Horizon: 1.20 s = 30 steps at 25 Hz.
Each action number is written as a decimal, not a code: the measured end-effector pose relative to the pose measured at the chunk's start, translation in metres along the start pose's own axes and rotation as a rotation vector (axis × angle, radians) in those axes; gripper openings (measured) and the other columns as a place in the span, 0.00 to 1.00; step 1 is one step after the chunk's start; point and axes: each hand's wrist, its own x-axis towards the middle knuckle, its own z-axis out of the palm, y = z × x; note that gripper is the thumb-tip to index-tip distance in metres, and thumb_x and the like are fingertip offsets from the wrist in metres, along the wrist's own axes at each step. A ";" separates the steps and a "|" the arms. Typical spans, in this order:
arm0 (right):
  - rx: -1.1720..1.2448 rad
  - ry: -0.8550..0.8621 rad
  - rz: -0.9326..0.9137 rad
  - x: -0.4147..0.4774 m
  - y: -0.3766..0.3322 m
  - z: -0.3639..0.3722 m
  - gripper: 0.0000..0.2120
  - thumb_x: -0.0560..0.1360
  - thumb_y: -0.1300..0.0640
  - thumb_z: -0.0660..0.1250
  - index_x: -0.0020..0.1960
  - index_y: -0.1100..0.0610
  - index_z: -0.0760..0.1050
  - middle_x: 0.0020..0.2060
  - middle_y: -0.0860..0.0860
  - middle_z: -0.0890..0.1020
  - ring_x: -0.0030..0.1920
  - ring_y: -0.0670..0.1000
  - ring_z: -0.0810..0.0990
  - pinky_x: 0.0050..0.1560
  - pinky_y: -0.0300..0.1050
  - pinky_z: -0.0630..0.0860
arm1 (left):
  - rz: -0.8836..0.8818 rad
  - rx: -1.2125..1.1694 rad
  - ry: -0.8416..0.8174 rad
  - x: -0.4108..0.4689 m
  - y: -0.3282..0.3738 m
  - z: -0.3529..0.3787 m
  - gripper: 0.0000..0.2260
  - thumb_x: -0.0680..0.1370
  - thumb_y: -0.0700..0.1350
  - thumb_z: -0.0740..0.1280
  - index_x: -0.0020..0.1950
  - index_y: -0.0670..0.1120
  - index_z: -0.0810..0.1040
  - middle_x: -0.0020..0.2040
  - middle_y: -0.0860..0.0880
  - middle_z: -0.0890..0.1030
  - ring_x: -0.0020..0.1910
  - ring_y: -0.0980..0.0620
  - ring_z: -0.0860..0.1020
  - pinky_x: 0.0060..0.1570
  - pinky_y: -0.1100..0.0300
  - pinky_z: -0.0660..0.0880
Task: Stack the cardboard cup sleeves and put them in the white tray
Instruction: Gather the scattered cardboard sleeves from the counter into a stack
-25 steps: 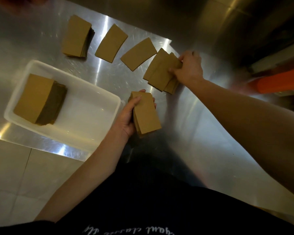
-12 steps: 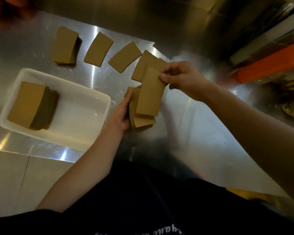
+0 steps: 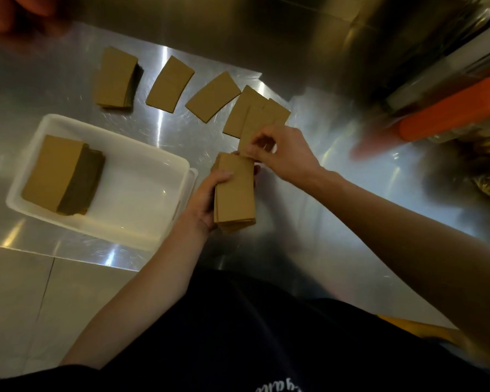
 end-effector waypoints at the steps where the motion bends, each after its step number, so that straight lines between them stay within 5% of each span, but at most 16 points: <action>1: -0.019 0.050 0.062 0.010 0.010 0.000 0.13 0.76 0.49 0.69 0.57 0.55 0.79 0.48 0.48 0.81 0.45 0.44 0.77 0.50 0.39 0.77 | 0.009 -0.010 -0.012 0.000 -0.001 -0.001 0.36 0.61 0.48 0.81 0.66 0.53 0.71 0.61 0.41 0.77 0.54 0.44 0.80 0.49 0.47 0.79; 5: -0.291 0.004 0.281 0.058 0.044 0.003 0.33 0.73 0.39 0.69 0.71 0.54 0.66 0.64 0.56 0.72 0.59 0.55 0.75 0.56 0.49 0.74 | 0.021 -0.053 0.026 0.002 0.002 -0.005 0.36 0.59 0.45 0.81 0.64 0.54 0.71 0.61 0.41 0.78 0.55 0.45 0.80 0.50 0.46 0.79; 10: -0.437 -0.058 0.275 0.081 0.048 0.013 0.40 0.68 0.37 0.73 0.71 0.57 0.64 0.67 0.58 0.67 0.66 0.59 0.69 0.61 0.55 0.73 | 0.058 -0.054 0.142 0.006 0.012 -0.008 0.30 0.63 0.42 0.75 0.63 0.55 0.73 0.59 0.42 0.80 0.53 0.45 0.81 0.49 0.46 0.79; 12: -0.290 -0.065 0.299 0.082 0.051 0.012 0.36 0.70 0.43 0.74 0.69 0.58 0.64 0.63 0.57 0.72 0.63 0.58 0.72 0.58 0.50 0.74 | 0.068 -0.057 0.191 0.009 0.012 -0.007 0.25 0.67 0.43 0.70 0.63 0.56 0.73 0.56 0.43 0.83 0.52 0.46 0.82 0.48 0.47 0.79; 16: 0.318 0.009 0.362 0.063 0.055 -0.022 0.10 0.76 0.59 0.69 0.55 0.55 0.72 0.45 0.52 0.79 0.48 0.54 0.80 0.43 0.41 0.76 | 0.092 -0.076 0.250 0.018 0.014 -0.009 0.27 0.66 0.43 0.70 0.63 0.57 0.73 0.57 0.42 0.82 0.52 0.45 0.82 0.48 0.47 0.79; 20: 0.742 0.113 0.418 0.034 0.043 -0.057 0.04 0.78 0.62 0.67 0.51 0.54 0.75 0.41 0.51 0.78 0.38 0.48 0.78 0.39 0.41 0.76 | 0.082 0.003 0.308 0.024 0.016 -0.001 0.24 0.67 0.42 0.70 0.62 0.56 0.75 0.59 0.42 0.79 0.51 0.44 0.80 0.42 0.49 0.81; 25: 0.323 -0.111 0.238 0.003 0.031 -0.012 0.10 0.76 0.54 0.70 0.55 0.56 0.78 0.42 0.51 0.82 0.39 0.44 0.81 0.39 0.34 0.75 | -0.042 0.072 0.337 0.028 0.013 0.023 0.20 0.77 0.48 0.65 0.68 0.49 0.71 0.52 0.43 0.82 0.46 0.45 0.83 0.40 0.49 0.81; 30: 0.188 -0.035 0.149 -0.005 0.022 0.011 0.13 0.75 0.48 0.70 0.57 0.52 0.78 0.44 0.45 0.79 0.42 0.42 0.77 0.43 0.30 0.71 | -0.101 0.136 0.316 0.021 0.006 0.017 0.27 0.66 0.46 0.75 0.63 0.50 0.71 0.55 0.42 0.80 0.53 0.43 0.80 0.44 0.48 0.81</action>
